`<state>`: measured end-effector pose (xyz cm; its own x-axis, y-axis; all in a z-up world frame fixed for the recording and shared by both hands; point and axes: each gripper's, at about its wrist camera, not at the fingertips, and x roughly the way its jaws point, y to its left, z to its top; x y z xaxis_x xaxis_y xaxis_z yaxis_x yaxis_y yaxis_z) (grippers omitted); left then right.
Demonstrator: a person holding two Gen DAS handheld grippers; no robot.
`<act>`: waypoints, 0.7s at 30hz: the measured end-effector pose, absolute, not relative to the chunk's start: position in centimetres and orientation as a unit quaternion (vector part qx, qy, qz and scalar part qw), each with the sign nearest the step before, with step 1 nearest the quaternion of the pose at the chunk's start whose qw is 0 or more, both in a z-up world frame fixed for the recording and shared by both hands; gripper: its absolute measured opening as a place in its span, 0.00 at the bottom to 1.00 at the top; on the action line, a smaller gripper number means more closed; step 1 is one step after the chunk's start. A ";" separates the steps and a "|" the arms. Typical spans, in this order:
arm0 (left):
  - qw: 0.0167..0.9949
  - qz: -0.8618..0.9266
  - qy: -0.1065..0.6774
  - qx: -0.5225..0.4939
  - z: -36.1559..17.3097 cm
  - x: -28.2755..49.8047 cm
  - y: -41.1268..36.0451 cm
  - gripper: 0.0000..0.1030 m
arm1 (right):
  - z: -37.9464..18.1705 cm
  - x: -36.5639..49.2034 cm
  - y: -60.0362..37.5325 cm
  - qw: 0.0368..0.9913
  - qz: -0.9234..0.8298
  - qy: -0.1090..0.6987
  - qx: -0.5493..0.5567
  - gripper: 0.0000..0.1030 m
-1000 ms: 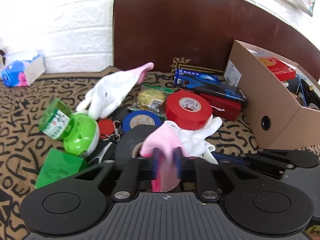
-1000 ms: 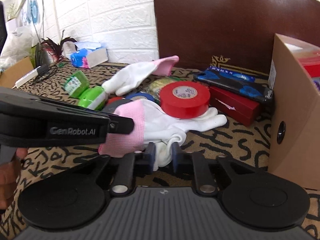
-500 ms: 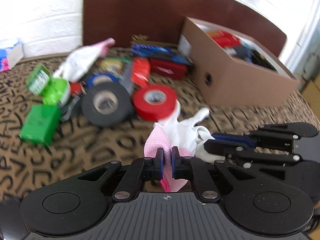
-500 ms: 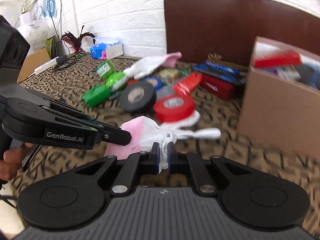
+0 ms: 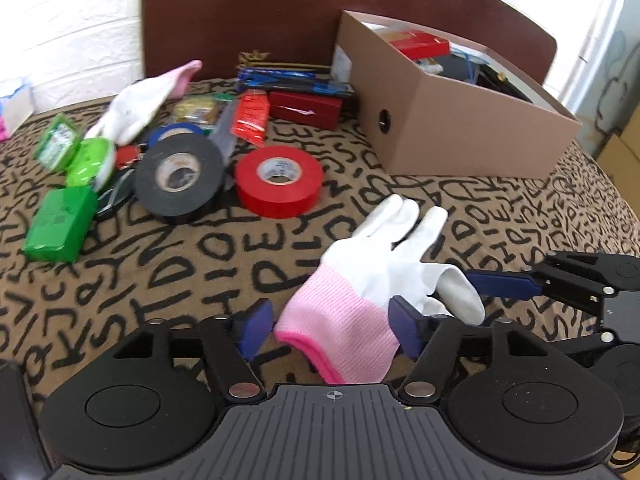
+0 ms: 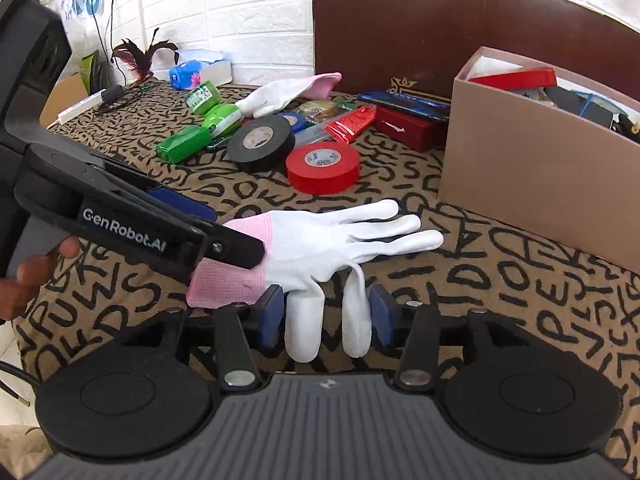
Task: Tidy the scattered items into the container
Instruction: 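Grasp the pink-and-white glove cuff with the left gripper while the right grasps its fingers, then carry the glove with both grippers over the cardboard box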
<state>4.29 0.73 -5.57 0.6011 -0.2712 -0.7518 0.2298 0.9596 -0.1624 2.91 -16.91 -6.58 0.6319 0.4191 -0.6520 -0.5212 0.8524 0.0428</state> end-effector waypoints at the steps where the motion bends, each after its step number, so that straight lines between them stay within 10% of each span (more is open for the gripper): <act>1: 0.893 -0.138 0.428 -0.020 -5.8 4.6 0.5 0.75 | -6.8 3.0 -16.9 0.900 0.260 0.343 -0.074 0.54; 4: 0.887 -0.141 0.439 -0.018 -6.4 5.0 0.1 0.69 | -7.2 3.2 -17.1 0.899 0.254 0.350 -0.072 0.56; 7: 0.883 -0.154 0.443 -0.016 -6.5 5.1 -0.1 0.40 | -7.5 3.6 -17.1 0.896 0.258 0.356 -0.063 0.53; 10: 0.884 -0.152 0.443 -0.010 -6.6 5.1 -0.2 0.49 | -7.8 4.0 -16.8 0.895 0.260 0.357 -0.059 0.50; 12: 0.882 -0.151 0.446 -0.011 -6.7 5.3 -0.2 0.49 | -7.9 4.2 -16.6 0.893 0.267 0.357 -0.060 0.31; 15: 0.880 -0.157 0.448 -0.005 -6.6 5.4 -0.6 0.18 | -7.6 4.3 -16.4 0.887 0.284 0.361 -0.052 0.11; 21: 0.885 -0.173 0.432 0.008 -4.7 5.3 -2.0 0.08 | -5.4 3.7 -17.0 0.898 0.286 0.330 -0.056 0.09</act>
